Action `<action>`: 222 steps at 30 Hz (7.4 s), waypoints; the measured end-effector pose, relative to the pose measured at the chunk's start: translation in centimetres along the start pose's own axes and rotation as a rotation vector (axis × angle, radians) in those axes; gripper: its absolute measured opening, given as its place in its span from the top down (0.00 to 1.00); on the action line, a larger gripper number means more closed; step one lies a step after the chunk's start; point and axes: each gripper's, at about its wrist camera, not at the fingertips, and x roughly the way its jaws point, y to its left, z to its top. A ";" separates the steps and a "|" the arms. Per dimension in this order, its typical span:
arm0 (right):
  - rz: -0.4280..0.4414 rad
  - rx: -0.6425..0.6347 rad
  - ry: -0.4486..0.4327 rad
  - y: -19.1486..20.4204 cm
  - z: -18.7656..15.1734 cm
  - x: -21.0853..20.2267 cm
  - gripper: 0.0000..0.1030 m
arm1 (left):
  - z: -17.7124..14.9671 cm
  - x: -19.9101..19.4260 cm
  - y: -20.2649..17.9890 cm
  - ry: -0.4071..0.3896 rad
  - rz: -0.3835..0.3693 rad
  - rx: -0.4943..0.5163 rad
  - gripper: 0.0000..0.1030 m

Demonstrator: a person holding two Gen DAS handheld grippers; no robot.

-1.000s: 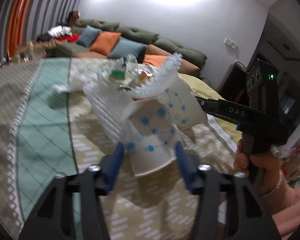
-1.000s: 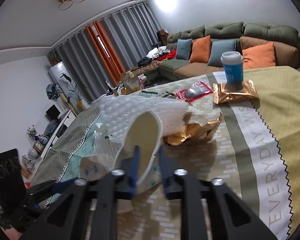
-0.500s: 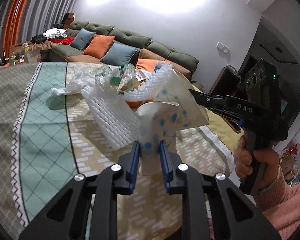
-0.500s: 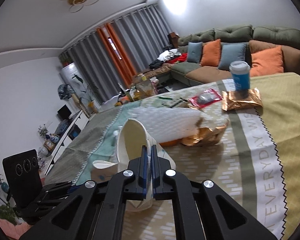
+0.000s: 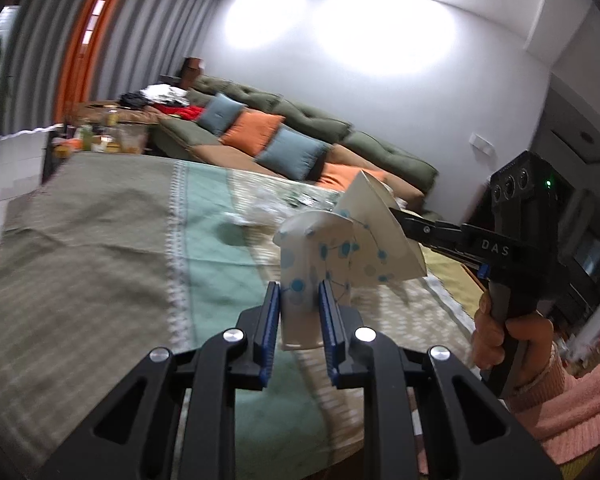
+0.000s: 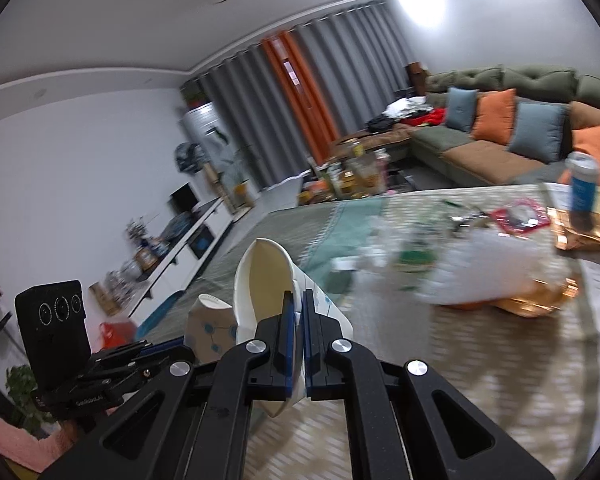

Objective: Collect trash
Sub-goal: 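Carry both cups to the teal bin and open both tools to drop them, then return to the table and grasp the white foam net with the left tool, then grasp a second white foam net with the right tool while the left tool holds its net, then carry both foam nets to the teal bin and release them inside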

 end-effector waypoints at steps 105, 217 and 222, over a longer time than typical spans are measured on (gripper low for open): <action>-0.345 -0.092 -0.093 -9.0 1.7 -3.4 0.30 | 2.1 16.0 -4.7 0.238 0.026 0.037 0.19; 0.580 -0.277 0.304 24.7 1.2 28.1 0.94 | -3.3 -16.3 25.3 -0.069 0.688 -0.497 0.86; 0.567 -0.283 0.335 25.5 0.4 29.2 0.94 | -3.8 -15.7 26.2 -0.045 0.696 -0.512 0.86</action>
